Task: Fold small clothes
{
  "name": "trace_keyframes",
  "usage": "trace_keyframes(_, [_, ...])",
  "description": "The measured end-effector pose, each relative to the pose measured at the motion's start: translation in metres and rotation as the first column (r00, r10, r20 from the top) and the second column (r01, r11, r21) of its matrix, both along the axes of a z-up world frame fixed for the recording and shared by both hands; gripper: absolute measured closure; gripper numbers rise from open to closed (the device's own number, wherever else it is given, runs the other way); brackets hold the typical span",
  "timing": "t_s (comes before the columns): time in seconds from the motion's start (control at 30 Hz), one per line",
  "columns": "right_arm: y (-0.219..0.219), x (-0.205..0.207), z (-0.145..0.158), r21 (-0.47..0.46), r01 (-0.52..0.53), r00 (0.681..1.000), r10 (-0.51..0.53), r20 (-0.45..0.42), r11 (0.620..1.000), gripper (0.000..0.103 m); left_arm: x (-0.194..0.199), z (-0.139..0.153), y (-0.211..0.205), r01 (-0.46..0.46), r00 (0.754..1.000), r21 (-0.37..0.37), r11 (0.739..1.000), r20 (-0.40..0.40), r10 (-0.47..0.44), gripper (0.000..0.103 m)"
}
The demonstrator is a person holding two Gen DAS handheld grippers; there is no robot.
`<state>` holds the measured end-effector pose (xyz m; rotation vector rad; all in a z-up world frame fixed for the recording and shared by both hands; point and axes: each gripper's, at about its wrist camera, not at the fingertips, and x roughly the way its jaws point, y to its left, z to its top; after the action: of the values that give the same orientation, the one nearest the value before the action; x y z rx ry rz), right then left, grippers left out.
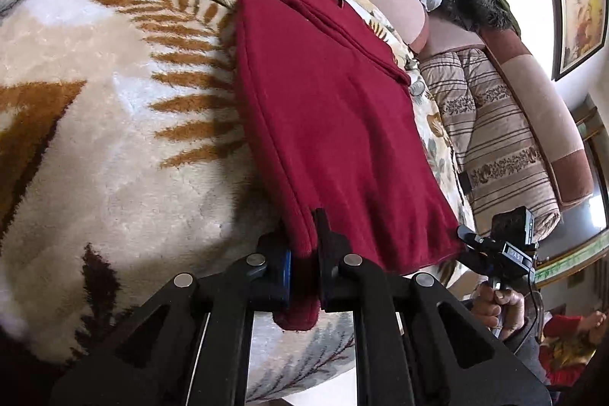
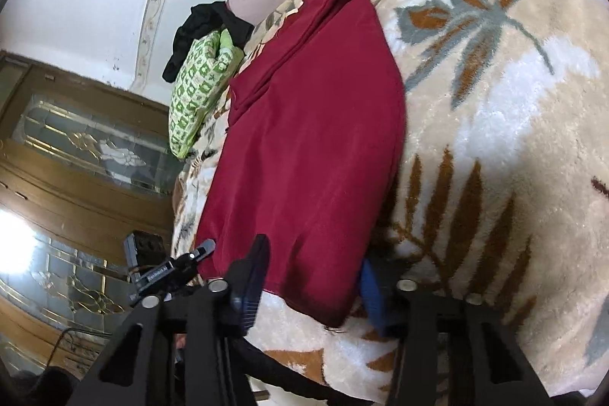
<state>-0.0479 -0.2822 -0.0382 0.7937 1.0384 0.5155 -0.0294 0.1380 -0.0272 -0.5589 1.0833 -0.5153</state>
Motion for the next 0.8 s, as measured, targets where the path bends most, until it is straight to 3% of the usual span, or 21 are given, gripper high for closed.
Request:
trace_keyframes(0.07, [-0.001, 0.0, -0.001, -0.012, 0.012, 1.0, -0.012, -0.007, 1.0, 0.071, -0.001, 0.003, 0.0, -0.006, 1.0, 0.018, 1.0, 0.012, 0.005, 0.097])
trace_keyframes(0.2, [-0.002, -0.002, 0.002, -0.038, 0.023, 1.0, -0.023, 0.007, 0.999, 0.093, -0.008, 0.017, -0.001, -0.017, 0.999, 0.066, 0.998, 0.044, 0.014, 0.098])
trace_keyframes(0.4, [-0.007, -0.018, 0.028, -0.027, 0.031, 0.997, -0.029, 0.078, 0.999, 0.095, -0.023, 0.023, 0.022, -0.068, 0.998, -0.004, 0.998, 0.004, 0.068, 0.098])
trace_keyframes(0.57, [-0.009, -0.027, 0.025, -0.029, 0.038, 0.998, -0.037, 0.041, 0.999, 0.095, -0.011, 0.016, 0.017, -0.057, 0.995, 0.003, 0.998, -0.084, 0.057, 0.098])
trace_keyframes(0.7, [-0.007, -0.003, 0.047, -0.053, 0.037, 0.996, -0.033, 0.078, 0.998, 0.095, 0.012, 0.056, 0.013, -0.077, 0.996, -0.037, 0.996, -0.049, 0.075, 0.098])
trace_keyframes(0.8, [-0.011, 0.022, 0.074, -0.015, 0.062, 0.989, -0.06, 0.137, 0.998, 0.095, 0.037, 0.084, 0.01, -0.11, 0.994, -0.058, 0.992, 0.003, 0.111, 0.098])
